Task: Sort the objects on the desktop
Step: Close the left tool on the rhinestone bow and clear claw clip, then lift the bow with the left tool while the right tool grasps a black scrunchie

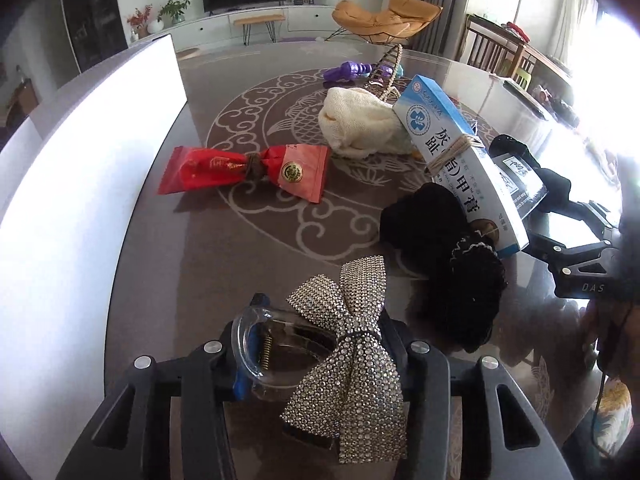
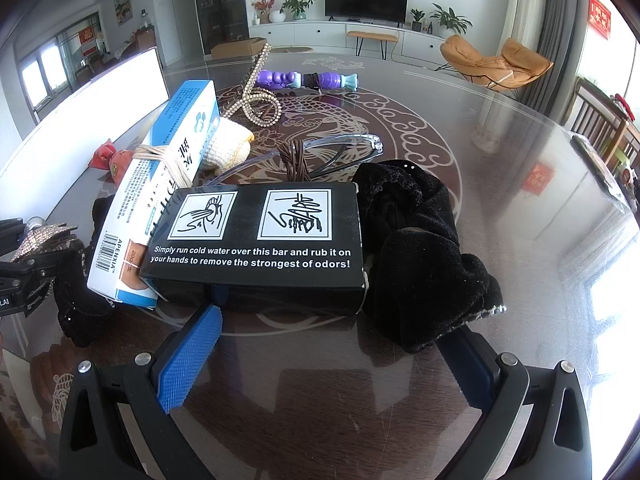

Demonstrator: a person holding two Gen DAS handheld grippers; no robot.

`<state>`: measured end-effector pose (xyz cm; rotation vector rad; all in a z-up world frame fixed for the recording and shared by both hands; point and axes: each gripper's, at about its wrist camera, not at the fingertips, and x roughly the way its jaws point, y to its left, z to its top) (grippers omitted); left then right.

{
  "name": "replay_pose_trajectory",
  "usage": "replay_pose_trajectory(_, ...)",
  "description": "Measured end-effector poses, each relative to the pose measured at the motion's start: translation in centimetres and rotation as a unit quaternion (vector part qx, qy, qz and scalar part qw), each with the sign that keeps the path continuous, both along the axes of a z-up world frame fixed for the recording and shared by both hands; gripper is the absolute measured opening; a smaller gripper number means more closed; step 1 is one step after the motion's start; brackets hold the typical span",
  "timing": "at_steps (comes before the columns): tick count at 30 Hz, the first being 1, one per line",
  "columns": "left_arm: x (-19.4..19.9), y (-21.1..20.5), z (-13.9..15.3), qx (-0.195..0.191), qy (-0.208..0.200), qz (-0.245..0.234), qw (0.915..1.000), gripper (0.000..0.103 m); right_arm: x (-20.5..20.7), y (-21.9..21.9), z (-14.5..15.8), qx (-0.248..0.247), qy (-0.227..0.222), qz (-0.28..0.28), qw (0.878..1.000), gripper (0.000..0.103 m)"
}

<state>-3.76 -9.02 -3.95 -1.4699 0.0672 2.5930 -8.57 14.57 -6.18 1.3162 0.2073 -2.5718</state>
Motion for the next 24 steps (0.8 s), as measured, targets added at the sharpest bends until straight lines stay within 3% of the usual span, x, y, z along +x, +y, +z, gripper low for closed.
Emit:
replay_pose_trajectory(6, 1.6, -1.8, 0.5, 0.007, 0.015, 0.032, 0.9994, 0.048, 0.0, 0.0, 0.0, 0.0, 0.0, 0.0, 1.0, 0.103)
replay_pose_trajectory(24, 1.4, -1.8, -0.6, 0.008, 0.013, 0.048, 0.9988, 0.05, 0.0, -0.1, 0.0, 0.0, 0.0, 0.0, 1.0, 0.103)
